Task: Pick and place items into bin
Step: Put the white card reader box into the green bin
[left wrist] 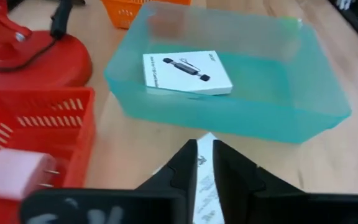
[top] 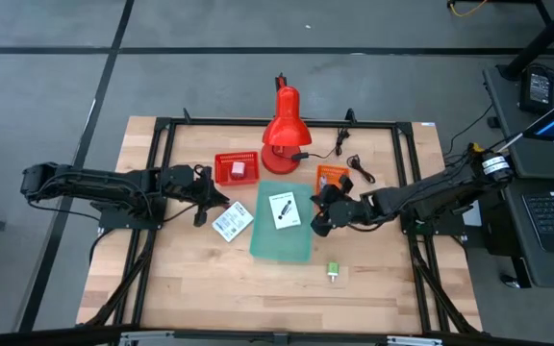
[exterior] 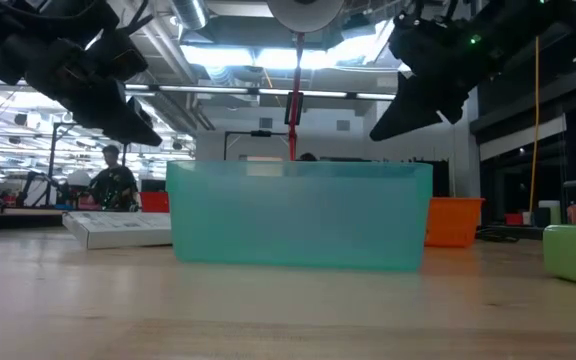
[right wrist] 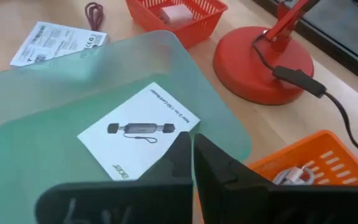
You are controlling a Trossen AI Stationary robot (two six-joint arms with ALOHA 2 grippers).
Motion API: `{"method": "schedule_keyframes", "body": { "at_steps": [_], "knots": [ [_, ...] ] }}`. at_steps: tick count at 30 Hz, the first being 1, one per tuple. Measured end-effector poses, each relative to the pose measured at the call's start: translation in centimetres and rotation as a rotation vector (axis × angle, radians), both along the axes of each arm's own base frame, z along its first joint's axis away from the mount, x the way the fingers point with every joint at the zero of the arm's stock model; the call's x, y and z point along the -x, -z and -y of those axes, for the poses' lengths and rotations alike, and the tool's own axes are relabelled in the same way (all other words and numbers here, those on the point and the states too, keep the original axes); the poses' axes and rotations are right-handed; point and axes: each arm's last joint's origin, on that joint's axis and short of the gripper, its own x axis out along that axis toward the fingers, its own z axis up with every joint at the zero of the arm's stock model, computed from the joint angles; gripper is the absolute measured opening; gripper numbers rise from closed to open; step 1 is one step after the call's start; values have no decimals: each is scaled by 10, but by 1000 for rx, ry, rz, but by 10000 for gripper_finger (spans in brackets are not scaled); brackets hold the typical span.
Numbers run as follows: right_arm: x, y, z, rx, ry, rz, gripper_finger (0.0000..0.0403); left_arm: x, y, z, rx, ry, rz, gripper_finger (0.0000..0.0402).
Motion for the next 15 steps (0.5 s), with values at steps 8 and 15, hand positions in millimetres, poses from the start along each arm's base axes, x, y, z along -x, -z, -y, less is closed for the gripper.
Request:
{"method": "schedule_keyframes", "body": {
  "at_steps": [8,15],
  "knots": [
    [0,-2,-4,31,-42,-5,0,-3,-12,1,128,-19,15,141],
    [1,-6,-4,109,-61,-11,0,3,-26,2,159,-43,-172,212]
  ]
}}
